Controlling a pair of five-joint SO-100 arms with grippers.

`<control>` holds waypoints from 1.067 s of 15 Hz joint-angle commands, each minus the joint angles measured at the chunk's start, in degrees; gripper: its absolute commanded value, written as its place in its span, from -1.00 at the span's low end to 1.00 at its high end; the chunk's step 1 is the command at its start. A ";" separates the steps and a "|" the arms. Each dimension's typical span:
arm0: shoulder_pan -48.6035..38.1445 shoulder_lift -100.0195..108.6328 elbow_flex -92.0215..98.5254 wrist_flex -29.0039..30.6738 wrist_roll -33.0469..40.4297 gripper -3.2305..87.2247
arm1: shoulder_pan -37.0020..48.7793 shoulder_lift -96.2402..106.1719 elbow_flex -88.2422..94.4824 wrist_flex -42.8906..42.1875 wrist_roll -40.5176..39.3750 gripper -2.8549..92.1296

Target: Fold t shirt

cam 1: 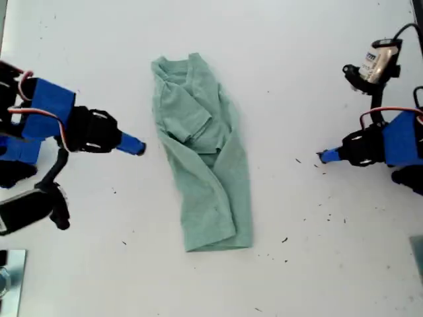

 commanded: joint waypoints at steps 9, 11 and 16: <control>13.36 -28.65 -47.99 21.71 -3.96 -0.93 | -9.05 -51.24 -53.79 -3.60 -0.35 -0.89; 16.08 -41.13 -58.89 21.88 -2.11 -0.85 | -12.04 -72.07 -76.11 -0.09 -2.46 -0.89; 18.11 -53.61 -67.41 22.59 -1.41 -0.34 | -15.21 -92.55 -96.59 6.50 -2.46 -0.27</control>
